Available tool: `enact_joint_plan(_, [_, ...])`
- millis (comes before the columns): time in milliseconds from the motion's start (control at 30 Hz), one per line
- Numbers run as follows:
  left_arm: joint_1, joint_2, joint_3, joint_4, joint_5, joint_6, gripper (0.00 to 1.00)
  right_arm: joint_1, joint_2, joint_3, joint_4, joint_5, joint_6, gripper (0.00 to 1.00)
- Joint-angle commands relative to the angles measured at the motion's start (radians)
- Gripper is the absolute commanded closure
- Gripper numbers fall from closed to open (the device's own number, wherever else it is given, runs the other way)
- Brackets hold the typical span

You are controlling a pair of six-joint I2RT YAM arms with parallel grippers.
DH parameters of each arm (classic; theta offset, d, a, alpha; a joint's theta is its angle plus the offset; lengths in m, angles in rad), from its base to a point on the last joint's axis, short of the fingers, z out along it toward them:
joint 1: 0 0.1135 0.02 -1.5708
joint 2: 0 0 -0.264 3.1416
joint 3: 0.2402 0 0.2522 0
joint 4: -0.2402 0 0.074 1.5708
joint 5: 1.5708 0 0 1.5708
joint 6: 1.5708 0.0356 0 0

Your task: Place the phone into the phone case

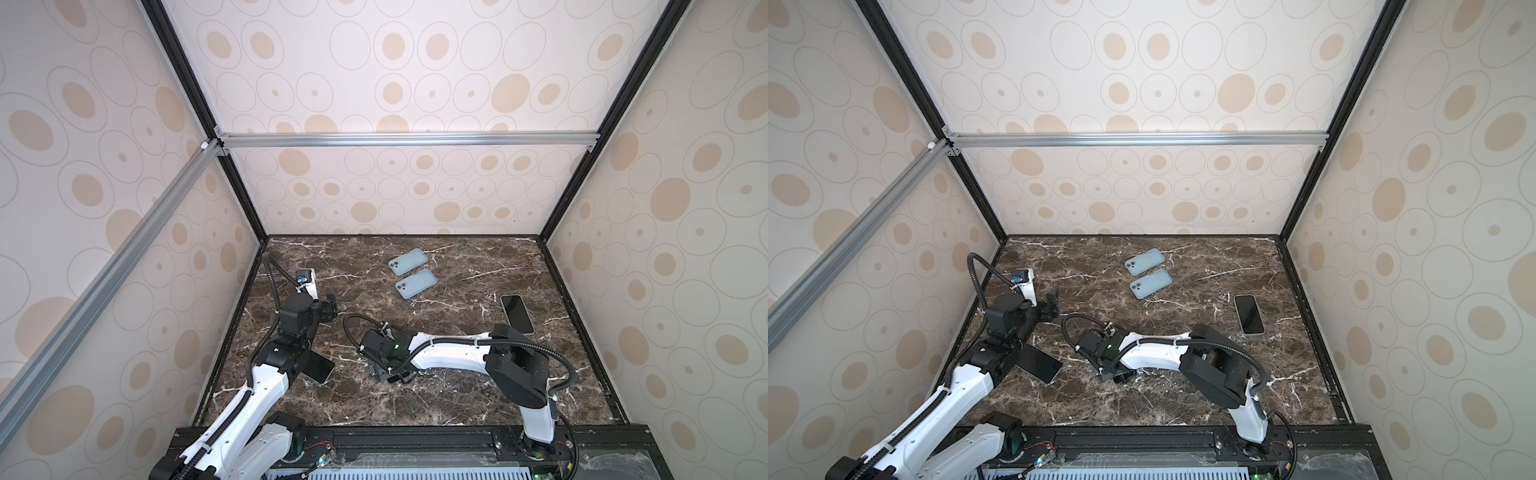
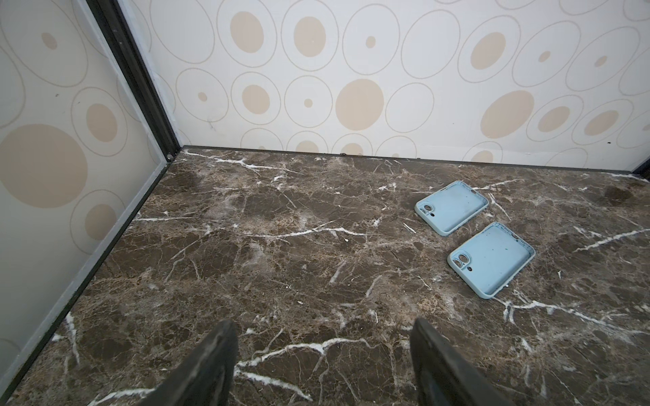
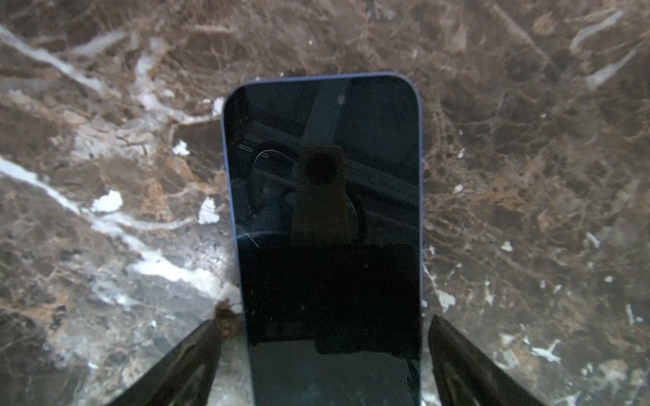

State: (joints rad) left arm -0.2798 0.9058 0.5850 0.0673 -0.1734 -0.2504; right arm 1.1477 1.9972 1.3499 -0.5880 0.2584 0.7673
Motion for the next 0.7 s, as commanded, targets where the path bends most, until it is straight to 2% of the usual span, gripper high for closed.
enact_joint_plan(0, [0.010,-0.017,0.001,0.020,0.008,-0.001,0.23,-0.011,0.030,-0.012,-0.033,-0.020,0.033,0.07])
enact_joint_plan(233, [0.016,-0.014,0.000,0.024,0.013,-0.002,0.24,-0.016,0.044,-0.004,-0.031,-0.053,0.018,0.15])
enact_joint_plan(400, [0.019,-0.011,-0.001,0.026,0.021,-0.003,0.24,-0.019,0.100,0.070,-0.121,-0.096,-0.016,0.19])
enact_joint_plan(667, [0.028,-0.013,-0.001,0.029,0.023,-0.003,0.24,-0.022,0.073,0.040,-0.109,-0.104,-0.027,0.34])
